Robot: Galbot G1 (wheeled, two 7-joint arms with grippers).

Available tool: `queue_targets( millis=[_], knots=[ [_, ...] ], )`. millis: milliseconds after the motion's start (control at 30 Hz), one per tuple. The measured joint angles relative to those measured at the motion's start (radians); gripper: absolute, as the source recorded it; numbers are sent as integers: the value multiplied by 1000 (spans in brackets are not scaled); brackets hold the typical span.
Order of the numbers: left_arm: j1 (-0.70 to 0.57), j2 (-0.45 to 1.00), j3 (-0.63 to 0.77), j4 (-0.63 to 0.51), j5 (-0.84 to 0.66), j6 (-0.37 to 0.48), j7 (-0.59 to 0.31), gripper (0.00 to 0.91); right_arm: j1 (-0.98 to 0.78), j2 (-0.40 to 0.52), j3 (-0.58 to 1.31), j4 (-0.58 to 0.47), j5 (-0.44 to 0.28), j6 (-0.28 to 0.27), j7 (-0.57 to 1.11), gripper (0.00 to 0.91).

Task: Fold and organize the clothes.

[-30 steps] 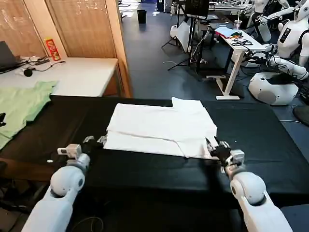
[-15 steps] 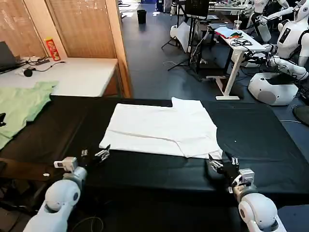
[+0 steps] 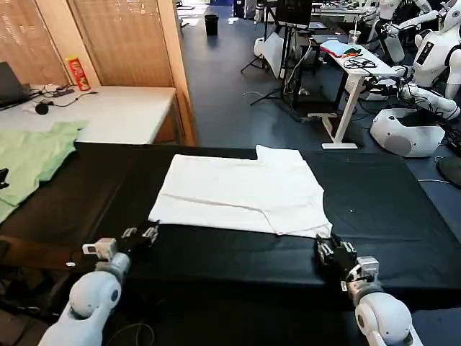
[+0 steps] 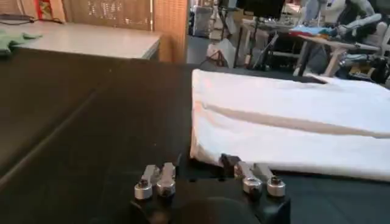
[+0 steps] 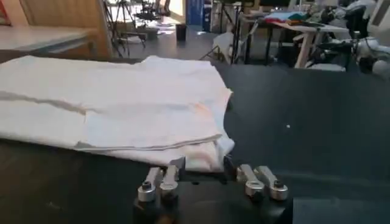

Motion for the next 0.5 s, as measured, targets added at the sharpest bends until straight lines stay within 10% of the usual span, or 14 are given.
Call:
queue_targets(
  millis=[500],
  knots=[
    [152, 56, -28, -152, 9, 13, -81, 0, -142, -63, 23, 154, 56, -137, 105, 68]
  ],
)
